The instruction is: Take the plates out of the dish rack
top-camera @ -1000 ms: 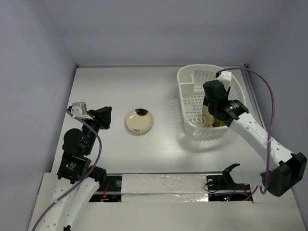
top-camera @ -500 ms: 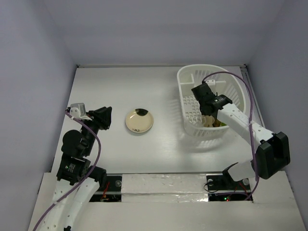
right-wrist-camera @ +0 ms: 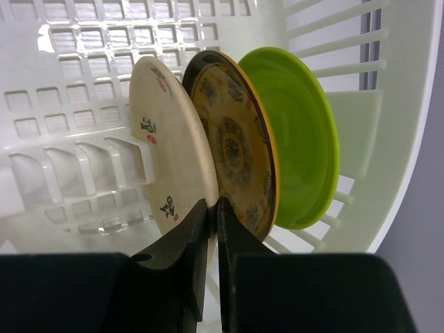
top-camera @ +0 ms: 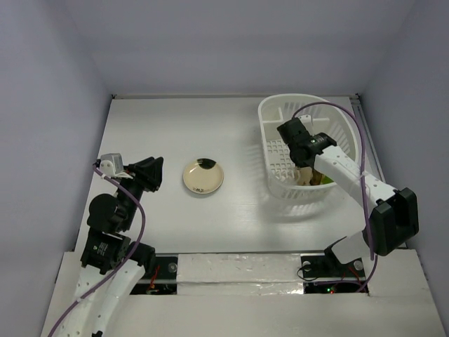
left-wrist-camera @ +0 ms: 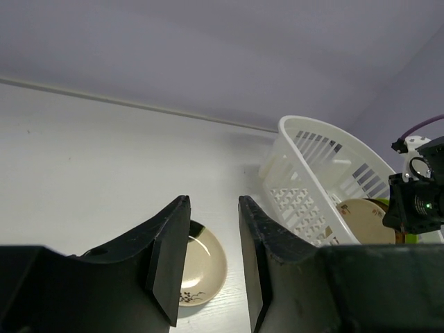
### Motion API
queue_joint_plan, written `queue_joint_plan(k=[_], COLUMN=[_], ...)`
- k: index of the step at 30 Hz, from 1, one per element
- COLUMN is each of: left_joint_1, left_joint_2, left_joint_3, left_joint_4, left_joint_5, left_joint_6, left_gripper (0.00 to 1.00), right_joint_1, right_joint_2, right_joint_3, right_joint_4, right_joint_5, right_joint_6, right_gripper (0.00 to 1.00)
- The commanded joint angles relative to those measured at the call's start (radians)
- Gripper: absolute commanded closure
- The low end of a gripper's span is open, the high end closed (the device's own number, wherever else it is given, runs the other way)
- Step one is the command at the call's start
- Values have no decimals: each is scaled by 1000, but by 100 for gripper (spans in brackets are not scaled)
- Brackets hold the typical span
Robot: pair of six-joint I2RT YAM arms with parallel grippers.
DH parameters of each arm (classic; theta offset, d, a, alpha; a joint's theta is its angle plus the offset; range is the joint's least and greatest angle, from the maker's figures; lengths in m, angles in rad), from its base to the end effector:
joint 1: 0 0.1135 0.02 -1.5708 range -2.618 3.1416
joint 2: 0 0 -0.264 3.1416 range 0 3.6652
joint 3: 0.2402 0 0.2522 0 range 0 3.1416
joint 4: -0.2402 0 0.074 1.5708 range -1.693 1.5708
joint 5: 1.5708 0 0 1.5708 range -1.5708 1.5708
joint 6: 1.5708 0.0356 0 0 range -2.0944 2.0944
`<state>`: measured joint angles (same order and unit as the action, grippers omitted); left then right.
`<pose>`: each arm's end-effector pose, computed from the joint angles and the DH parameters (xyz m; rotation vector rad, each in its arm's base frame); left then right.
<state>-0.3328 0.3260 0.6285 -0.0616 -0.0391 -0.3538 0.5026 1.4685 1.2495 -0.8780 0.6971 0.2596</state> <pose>0.0877 -0.0288 0.3544 -0.0479 1.3503 -0.5550 0.2664 0.1203 0.2913 -0.0816 2.3994 -0.5920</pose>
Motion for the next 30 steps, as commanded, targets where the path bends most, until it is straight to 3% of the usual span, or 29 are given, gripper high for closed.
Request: queue_joint_plan(k=[1,9,30], left_joint_1=[-6,-6,-6], left_joint_2=[-13,-18,-19], left_joint_3=[25,25,23], left_joint_4=[29,28,31], left_joint_5=[-12,-15,-12], left_joint_6=[3,3,-2], left_gripper=[69,67,65], right_joint_1=[-4,-4,77], right_joint_2=[-7,6,10], right_joint_3=[62,99,217], right_joint_4=[-29,-55,-150], right_joint_5=[27,47,173], right_joint_6=[-20,-45,-45], right_gripper=[89,100,100])
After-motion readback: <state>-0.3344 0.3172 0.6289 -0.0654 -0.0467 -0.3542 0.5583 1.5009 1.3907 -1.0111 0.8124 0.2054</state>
